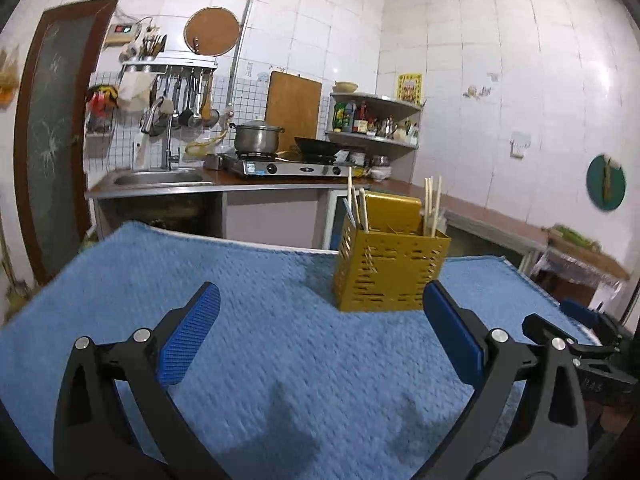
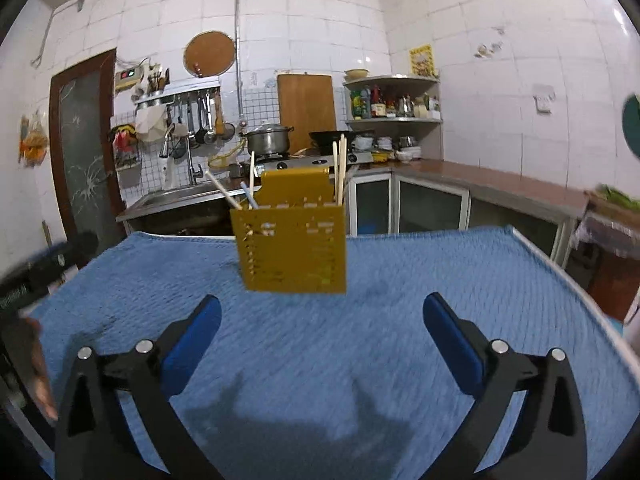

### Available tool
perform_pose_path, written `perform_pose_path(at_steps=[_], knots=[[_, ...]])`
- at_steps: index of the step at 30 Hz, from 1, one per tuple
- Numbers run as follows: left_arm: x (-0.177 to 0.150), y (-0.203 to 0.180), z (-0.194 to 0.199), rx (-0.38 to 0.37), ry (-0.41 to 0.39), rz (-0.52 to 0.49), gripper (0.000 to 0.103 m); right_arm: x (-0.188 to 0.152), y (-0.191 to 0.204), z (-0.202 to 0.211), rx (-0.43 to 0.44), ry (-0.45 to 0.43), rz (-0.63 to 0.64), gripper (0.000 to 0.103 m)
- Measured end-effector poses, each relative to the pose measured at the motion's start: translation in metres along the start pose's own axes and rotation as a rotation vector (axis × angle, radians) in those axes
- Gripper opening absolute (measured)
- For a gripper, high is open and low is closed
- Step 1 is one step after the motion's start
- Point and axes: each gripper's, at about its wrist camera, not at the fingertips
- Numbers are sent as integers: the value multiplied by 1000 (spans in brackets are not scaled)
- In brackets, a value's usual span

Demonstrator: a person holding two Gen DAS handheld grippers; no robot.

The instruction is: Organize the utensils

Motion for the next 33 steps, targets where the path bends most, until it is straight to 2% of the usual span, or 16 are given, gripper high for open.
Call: perform_pose_path(at_steps=[7,12,21,28,33], knots=[[-33,-6,4,79,28,-101,98,-29,9,12,-58,-43,34,99],[-48,-8,6,112,0,-142,98,-32,14,11,-83,-45,42,99],[-43,6,3,115,16,-76,98,-28,19,13,-100,-69,57,99],[-46,-2,12,104,-25,-113,98,-29,19,18,-123,-92,57,99],[-46,-5,13,79,-22,-129,98,-29,22,19,-127,-93,62,99]])
Point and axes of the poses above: each gripper's, at about its wrist camera, not at the fingertips, and z roughly against the way its jaws point, y to its left, x to its top, and after that the axes turned 1 degree about -x, right-handed
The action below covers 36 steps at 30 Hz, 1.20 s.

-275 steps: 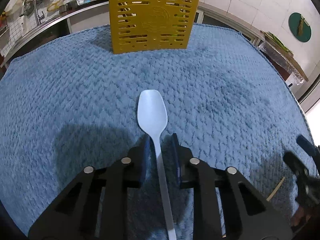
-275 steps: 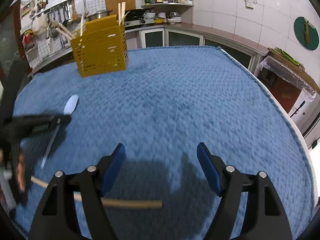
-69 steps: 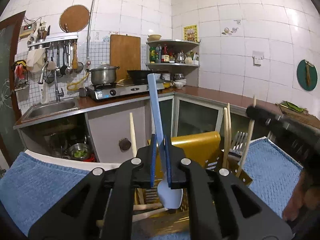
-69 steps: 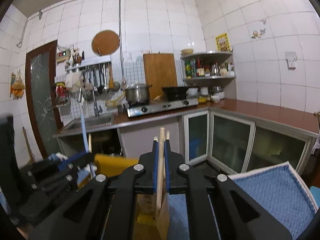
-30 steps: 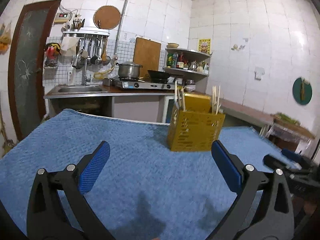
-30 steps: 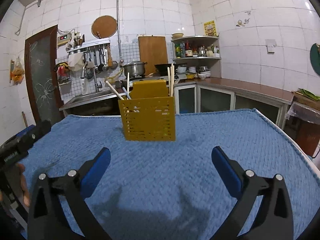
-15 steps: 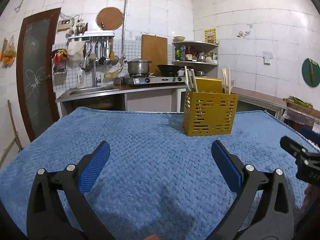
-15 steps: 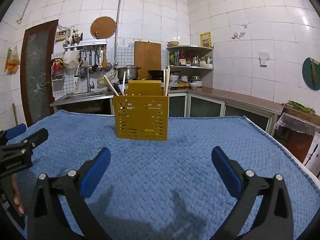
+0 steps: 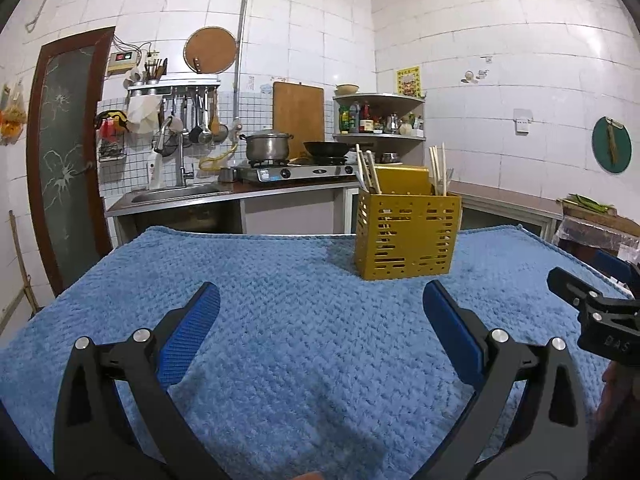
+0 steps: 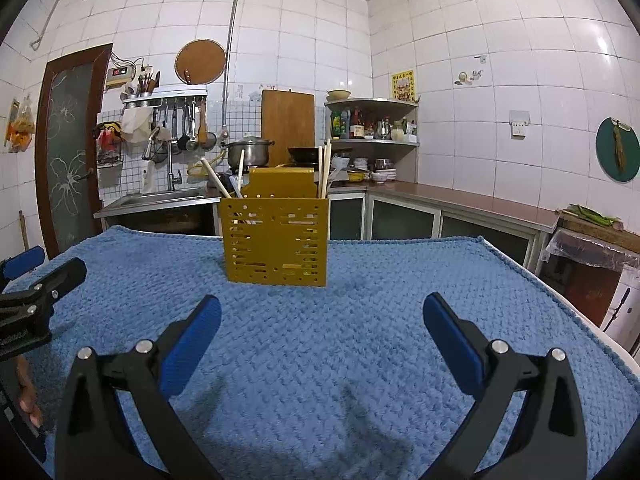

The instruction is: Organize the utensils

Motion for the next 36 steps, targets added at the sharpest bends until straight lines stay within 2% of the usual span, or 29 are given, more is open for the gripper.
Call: perform_pose_path(at_steps=[13,36], knots=[[1,-5,4,33,-10,-15,98,1,-2,-1,-2,7,-3,99],[2,-10,6,32,-17,-24,98,2,-1,-1,-4,-3,5,99]])
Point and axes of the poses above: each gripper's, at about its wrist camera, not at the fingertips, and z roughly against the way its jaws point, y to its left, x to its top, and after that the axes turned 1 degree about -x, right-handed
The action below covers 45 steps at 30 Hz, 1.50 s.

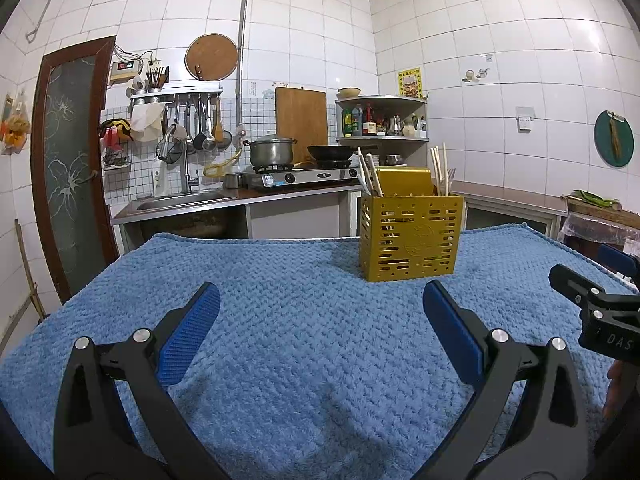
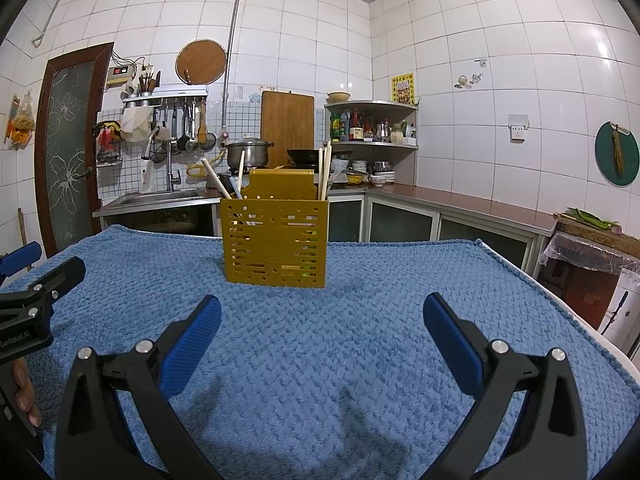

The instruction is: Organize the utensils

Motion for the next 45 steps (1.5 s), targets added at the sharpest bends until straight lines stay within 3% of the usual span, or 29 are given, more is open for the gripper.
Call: perform_pose_path(at_steps=[45], knots=[[1,2,-4,4,12,6,98,0,1,1,0,-1,1,99]])
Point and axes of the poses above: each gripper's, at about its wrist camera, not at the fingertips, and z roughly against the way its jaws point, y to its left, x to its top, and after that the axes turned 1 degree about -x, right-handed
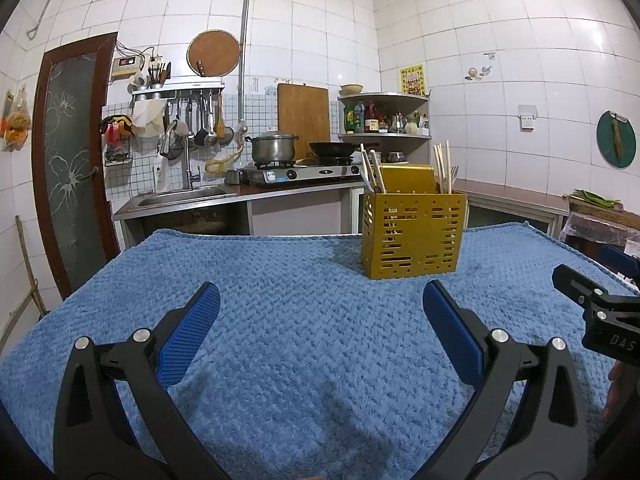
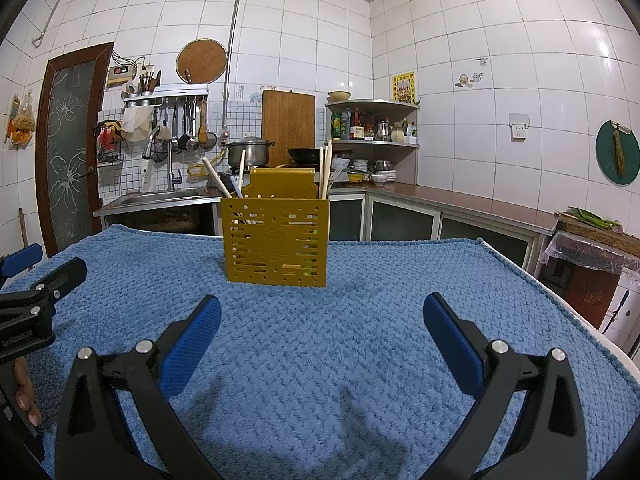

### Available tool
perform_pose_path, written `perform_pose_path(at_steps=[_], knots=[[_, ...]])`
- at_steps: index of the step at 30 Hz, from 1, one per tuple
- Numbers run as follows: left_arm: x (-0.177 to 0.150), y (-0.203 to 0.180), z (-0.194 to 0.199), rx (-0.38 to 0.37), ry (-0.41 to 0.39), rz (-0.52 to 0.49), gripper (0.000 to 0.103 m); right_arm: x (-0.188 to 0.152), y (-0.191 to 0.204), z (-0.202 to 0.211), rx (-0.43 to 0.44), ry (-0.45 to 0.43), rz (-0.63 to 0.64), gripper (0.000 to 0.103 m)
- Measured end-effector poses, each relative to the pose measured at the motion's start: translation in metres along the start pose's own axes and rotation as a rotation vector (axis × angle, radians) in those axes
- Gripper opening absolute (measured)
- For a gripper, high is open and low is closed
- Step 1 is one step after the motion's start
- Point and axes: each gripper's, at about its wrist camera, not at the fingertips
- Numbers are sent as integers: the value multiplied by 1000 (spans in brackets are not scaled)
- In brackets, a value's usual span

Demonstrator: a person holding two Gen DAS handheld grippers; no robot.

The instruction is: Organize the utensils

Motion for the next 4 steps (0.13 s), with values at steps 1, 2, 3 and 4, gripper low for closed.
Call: perform_pose_path(at_steps=[1,2,3,4], knots=[[0,0,0,2,-2,-2,98,0,0,0,0,0,0,99],[0,0,0,4,-3,-3,98,0,0,-1,0,1,1,99],[0,0,0,4,-3,-3,98,0,0,0,0,1,1,99],[0,0,-1,5,-2,-1,98,0,0,0,0,1,1,99]])
Point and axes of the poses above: each gripper's, at about its wrist camera, not at the fingertips, and z roughly against the way its jaws point, y to its left, x to its top, and after that the axes turned 1 degree about -x, right-handed
